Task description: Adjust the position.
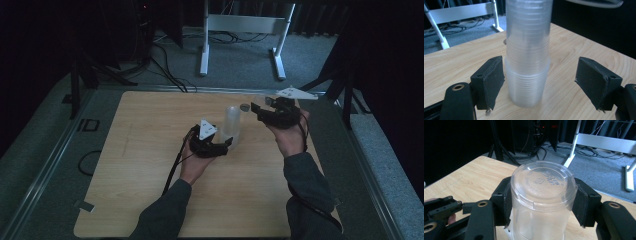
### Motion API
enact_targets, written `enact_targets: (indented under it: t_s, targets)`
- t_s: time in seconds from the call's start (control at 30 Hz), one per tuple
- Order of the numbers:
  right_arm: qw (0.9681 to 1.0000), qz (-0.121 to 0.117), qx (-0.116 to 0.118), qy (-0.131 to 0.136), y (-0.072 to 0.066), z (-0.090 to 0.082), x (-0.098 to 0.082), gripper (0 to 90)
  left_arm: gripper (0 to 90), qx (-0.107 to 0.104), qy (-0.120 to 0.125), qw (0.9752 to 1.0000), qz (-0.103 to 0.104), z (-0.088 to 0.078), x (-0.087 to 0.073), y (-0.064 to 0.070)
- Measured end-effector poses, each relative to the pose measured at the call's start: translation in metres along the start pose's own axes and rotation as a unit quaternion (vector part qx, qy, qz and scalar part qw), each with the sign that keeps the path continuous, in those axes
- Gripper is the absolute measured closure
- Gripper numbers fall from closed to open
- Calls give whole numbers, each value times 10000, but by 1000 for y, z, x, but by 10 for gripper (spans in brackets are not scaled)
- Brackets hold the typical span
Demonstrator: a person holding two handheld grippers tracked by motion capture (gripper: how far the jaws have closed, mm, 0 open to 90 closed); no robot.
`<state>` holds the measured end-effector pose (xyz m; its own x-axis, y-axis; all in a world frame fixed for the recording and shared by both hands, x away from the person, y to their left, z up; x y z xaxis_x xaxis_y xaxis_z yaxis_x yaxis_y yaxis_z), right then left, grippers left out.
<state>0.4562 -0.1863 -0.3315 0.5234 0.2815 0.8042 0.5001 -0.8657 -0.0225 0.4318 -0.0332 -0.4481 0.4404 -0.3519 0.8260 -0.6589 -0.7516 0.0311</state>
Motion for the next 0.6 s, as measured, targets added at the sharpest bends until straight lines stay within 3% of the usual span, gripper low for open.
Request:
enact_targets:
  t_s: [0.2,0.6]
  targets:
    - [10000,82,17,-32,1,1,-9,409,225,15,82,9998,198,-7,2,8]
    - [9995,262,39,-186,7,10,-33,408,236,26,142,9995,293,-9,-1,11]
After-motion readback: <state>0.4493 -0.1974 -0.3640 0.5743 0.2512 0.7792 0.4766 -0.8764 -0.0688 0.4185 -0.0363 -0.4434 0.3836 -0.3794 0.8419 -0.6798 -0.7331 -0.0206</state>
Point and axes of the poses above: each handheld gripper's, and its own axes: z roughly forward along the jaws, x roughly out of its top, y roughly to its right, the point moved 8 cm from there along z, roughly forward along the jaws, and after that the axes turned 13 degrees about -y, right-handed, at the moved point
